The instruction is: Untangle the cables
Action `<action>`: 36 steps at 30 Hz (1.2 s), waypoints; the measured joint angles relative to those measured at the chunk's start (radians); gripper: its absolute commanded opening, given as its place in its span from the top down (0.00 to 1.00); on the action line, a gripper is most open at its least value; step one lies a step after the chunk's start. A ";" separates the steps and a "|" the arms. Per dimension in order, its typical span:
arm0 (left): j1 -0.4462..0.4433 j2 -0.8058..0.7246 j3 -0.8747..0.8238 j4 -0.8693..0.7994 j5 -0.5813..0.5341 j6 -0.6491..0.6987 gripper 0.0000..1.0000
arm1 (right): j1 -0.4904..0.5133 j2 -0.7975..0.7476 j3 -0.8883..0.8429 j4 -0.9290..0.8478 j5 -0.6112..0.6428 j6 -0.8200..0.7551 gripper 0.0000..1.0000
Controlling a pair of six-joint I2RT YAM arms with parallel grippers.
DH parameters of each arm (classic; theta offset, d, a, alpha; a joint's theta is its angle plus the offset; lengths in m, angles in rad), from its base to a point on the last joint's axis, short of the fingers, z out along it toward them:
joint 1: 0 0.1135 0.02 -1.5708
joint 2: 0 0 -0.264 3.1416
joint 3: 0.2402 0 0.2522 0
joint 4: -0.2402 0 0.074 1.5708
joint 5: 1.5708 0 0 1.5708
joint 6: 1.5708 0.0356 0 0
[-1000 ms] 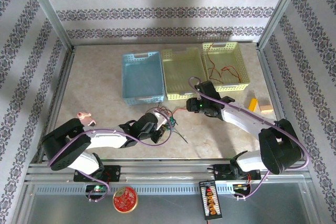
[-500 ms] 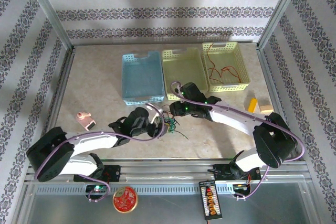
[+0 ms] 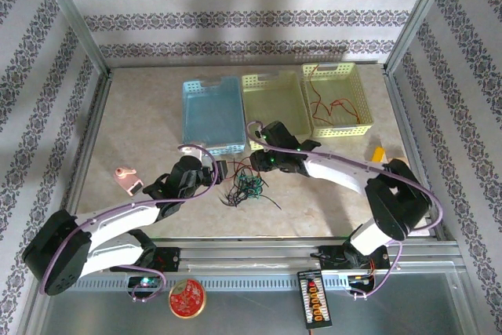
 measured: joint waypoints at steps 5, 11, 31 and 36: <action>0.000 0.042 0.000 -0.007 0.005 -0.008 0.08 | 0.000 0.080 0.034 -0.007 0.020 0.024 0.61; -0.010 0.083 0.010 -0.008 0.053 0.024 0.05 | 0.000 0.124 0.035 -0.016 0.035 0.045 0.64; -0.068 0.200 0.072 -0.016 0.136 0.137 0.00 | -0.001 -0.043 0.014 -0.014 0.119 0.066 1.00; -0.069 0.224 0.087 -0.019 0.137 0.142 0.01 | -0.003 -0.227 -0.002 -0.007 0.209 0.045 1.00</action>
